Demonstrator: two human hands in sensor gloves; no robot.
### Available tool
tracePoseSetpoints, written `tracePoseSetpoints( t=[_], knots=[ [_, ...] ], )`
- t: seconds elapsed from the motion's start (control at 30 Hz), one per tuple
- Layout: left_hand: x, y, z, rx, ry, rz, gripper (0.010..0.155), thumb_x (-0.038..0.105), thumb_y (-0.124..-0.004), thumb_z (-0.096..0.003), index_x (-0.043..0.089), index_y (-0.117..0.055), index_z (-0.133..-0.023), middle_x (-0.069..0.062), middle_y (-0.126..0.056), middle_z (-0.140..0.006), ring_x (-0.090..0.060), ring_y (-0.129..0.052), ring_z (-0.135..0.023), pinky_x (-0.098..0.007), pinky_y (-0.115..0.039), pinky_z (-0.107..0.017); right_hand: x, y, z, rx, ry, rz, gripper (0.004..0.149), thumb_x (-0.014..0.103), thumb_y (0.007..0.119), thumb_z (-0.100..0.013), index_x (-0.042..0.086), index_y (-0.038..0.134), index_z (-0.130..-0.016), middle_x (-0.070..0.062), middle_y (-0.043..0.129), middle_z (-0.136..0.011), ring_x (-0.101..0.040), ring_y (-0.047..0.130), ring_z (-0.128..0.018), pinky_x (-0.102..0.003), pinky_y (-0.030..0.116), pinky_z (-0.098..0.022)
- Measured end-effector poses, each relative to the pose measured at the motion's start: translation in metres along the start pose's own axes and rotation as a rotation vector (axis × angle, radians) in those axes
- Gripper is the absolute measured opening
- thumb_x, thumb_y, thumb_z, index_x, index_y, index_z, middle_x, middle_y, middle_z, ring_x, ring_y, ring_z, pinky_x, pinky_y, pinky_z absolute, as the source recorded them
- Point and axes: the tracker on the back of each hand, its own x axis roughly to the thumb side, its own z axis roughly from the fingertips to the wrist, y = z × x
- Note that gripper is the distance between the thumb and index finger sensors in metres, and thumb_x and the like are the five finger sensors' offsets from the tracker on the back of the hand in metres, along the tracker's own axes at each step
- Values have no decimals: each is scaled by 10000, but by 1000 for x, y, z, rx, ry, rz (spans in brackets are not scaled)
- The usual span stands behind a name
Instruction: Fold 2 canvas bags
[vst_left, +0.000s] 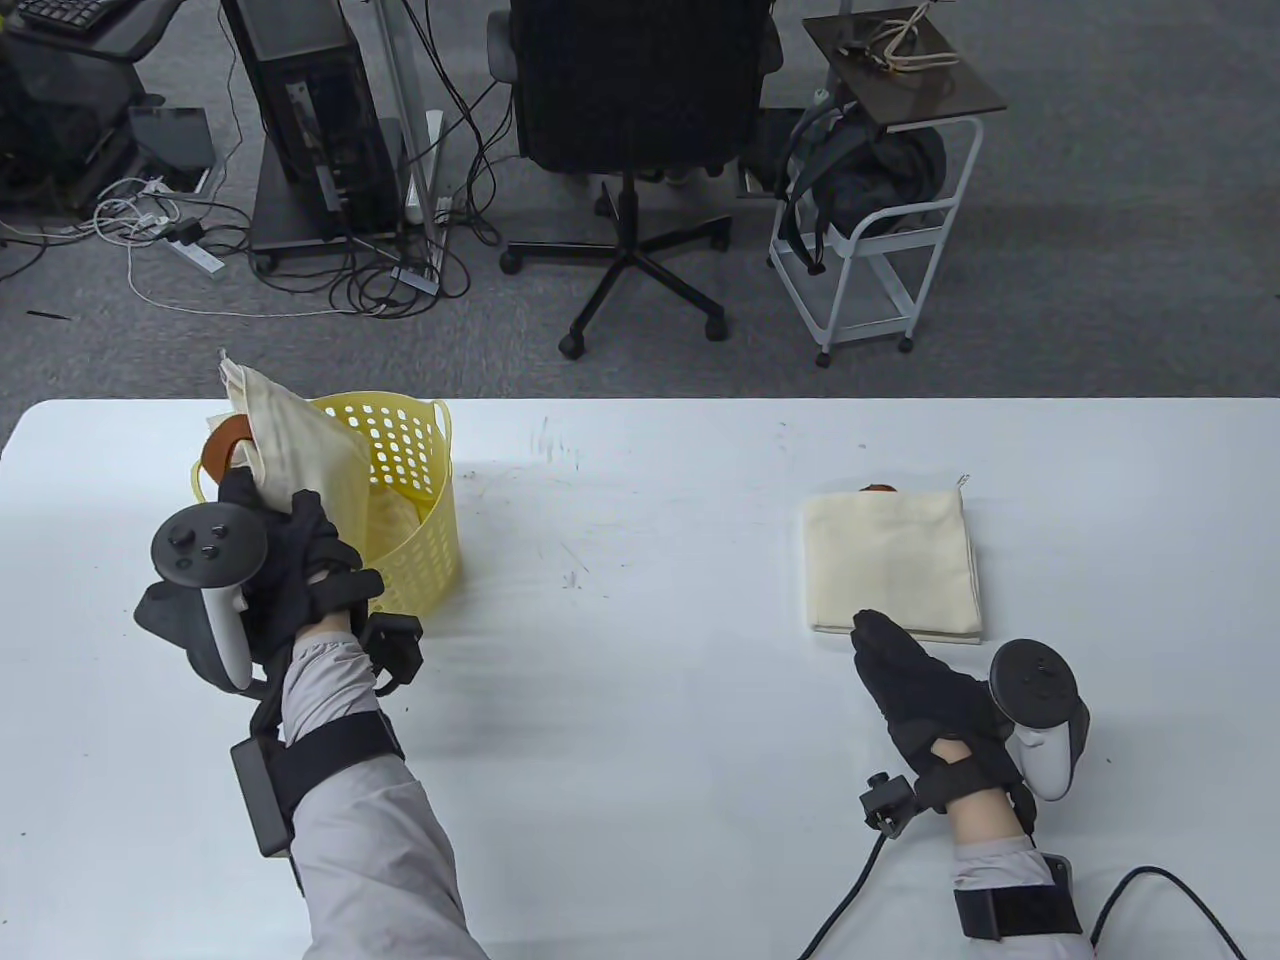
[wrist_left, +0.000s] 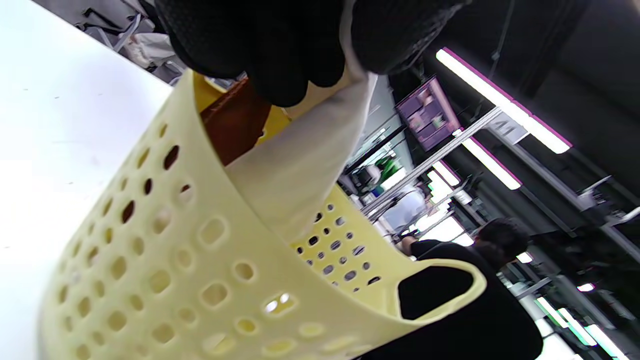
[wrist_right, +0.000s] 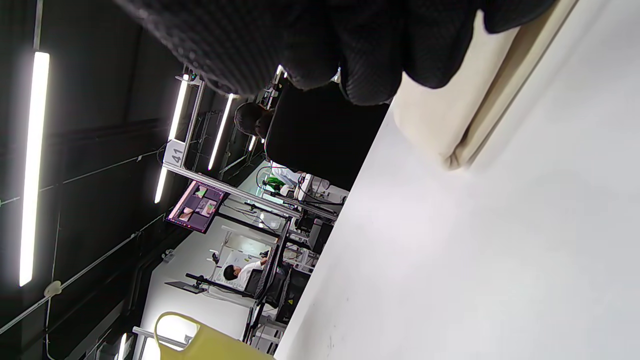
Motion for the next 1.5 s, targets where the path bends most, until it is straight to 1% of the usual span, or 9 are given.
tracePoseSetpoints(
  t=[0.27, 0.53, 0.7, 0.8, 0.97, 1.13, 1.27, 1.37, 1.5],
  knots=[
    [17, 28, 34, 80, -279, 126, 589, 316, -769, -644, 364, -420, -1116, 83, -694, -1092, -170, -780, -983, -498, -632, -774, 3, 4, 1, 13, -20, 15, 583, 334, 733, -514, 55, 633, -1016, -255, 719, -975, -508, 661, -870, -671, 490, -630],
    [69, 96, 93, 43, -632, 266, 576, 276, -732, -649, 433, -412, -1101, 107, -634, -1110, -181, -723, -1034, -547, -536, -825, 8, 10, 3, 30, -49, -6, 582, 335, 733, -513, 55, 636, -1014, -254, 723, -972, -505, 668, -867, -670, 494, -629],
    [90, 109, 127, -39, -785, 390, 580, 228, -720, -630, 425, -440, -1099, 55, -635, -1094, -236, -749, -1031, -572, -557, -816, 14, 21, 5, 75, -73, -28, 597, 348, 743, -510, 53, 631, -1017, -254, 721, -974, -506, 665, -868, -670, 494, -629],
    [97, 98, 141, -76, -821, 431, 582, 193, -740, -599, 374, -492, -1094, 4, -685, -1055, -278, -811, -969, -577, -617, -767, 17, 29, 6, 120, -92, -43, 622, 369, 758, -506, 53, 620, -1024, -256, 711, -981, -507, 658, -874, -672, 490, -630],
    [96, 52, 151, -308, -789, 456, 581, 173, -758, -580, 335, -539, -1093, -28, -730, -1025, -298, -849, -928, -584, -635, -742, 19, 39, 8, 177, -119, -59, 710, 427, 790, -489, 55, 564, -1050, -265, 644, -1021, -522, 598, -904, -687, 457, -638],
    [86, -5, 154, -687, -721, 536, 574, 150, -754, -574, 325, -574, -1089, -59, -744, -1009, -326, -859, -908, -614, -623, -734, 26, 41, 9, 264, -249, -143, 929, 528, 842, -446, 104, 342, -1104, -237, 379, -1128, -535, 365, -989, -722, 330, -660],
    [77, -38, 157, -937, -641, 644, 583, 126, -740, -574, 327, -588, -1100, -92, -739, -1004, -358, -859, -895, -643, -612, -727, 30, 46, 9, 390, -262, -234, 1024, 578, 879, -408, 89, 320, -1113, -237, 390, -1136, -526, 371, -1001, -739, 315, -660],
    [69, -52, 154, -985, -579, 659, 605, 129, -727, -585, 328, -549, -1127, -104, -730, -1011, -361, -853, -898, -642, -606, -729, 30, 50, 8, 477, -254, -254, 841, 527, 905, -414, 85, 600, -1062, -221, 642, -1033, -481, 565, -934, -735, 397, -653],
    [58, -61, 145, -845, -533, 555, 643, 122, -714, -595, 305, -472, -1162, -130, -715, -1017, -376, -841, -901, -655, -588, -720, 35, 55, 9, 465, -275, -227, 492, 347, 866, -468, 118, 831, -902, -157, 882, -797, -399, 831, -669, -620, 630, -583]
  ],
)
